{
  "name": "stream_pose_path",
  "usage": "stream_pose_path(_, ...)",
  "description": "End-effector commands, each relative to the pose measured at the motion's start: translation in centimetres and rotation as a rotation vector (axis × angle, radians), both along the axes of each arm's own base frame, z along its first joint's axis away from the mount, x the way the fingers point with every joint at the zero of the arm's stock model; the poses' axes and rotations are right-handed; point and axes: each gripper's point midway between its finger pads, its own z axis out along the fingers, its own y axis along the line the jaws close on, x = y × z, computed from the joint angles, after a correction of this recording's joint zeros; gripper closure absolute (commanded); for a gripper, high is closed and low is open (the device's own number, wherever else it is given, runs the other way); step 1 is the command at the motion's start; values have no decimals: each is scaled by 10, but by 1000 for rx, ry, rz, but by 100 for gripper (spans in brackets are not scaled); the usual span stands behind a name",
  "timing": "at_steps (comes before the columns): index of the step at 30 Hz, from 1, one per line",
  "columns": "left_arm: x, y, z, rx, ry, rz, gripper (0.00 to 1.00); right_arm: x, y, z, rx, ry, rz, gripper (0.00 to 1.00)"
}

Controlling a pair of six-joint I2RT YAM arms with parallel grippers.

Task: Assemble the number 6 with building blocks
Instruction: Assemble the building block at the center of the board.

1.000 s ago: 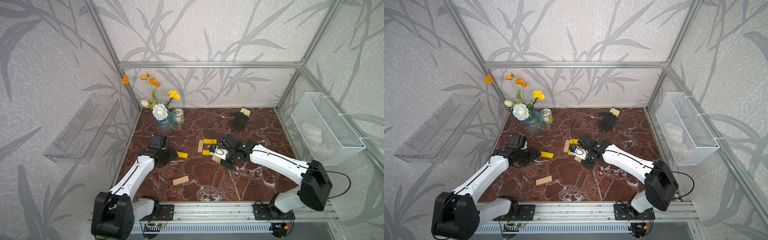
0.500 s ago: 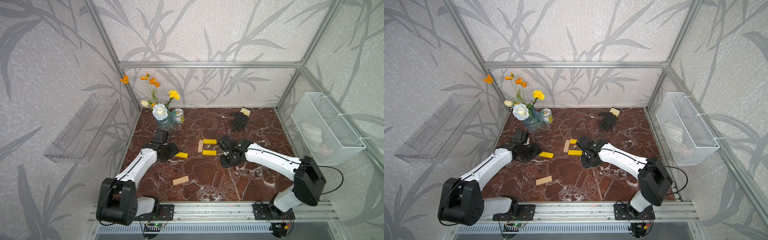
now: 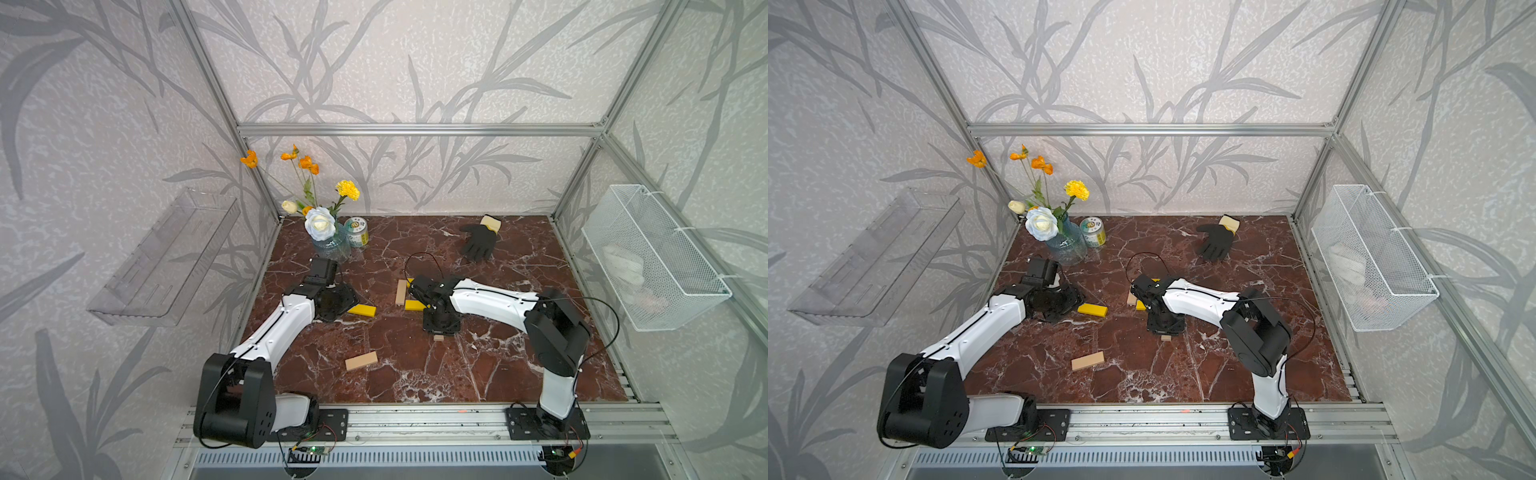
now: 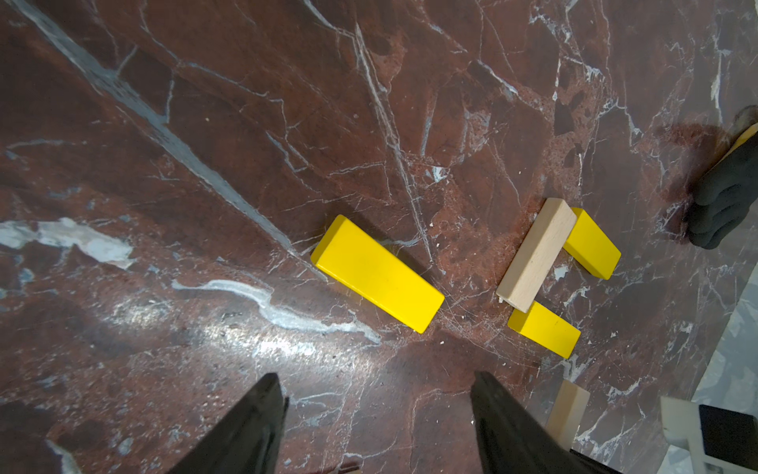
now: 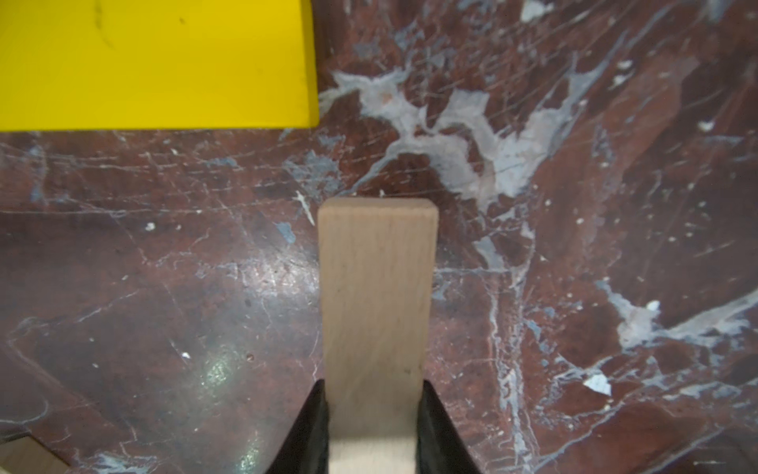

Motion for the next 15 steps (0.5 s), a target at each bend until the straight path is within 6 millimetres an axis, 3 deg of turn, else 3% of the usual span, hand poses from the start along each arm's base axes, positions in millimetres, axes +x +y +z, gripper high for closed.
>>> stream_pose_path(1,0,1,3,14,-6,-17,26,3,6,-2,-24,-1,-16,100)
stream_pose_path(15,-1,0,-1,15,-3,-32,26,6,15,-6,-38,8,17,100)
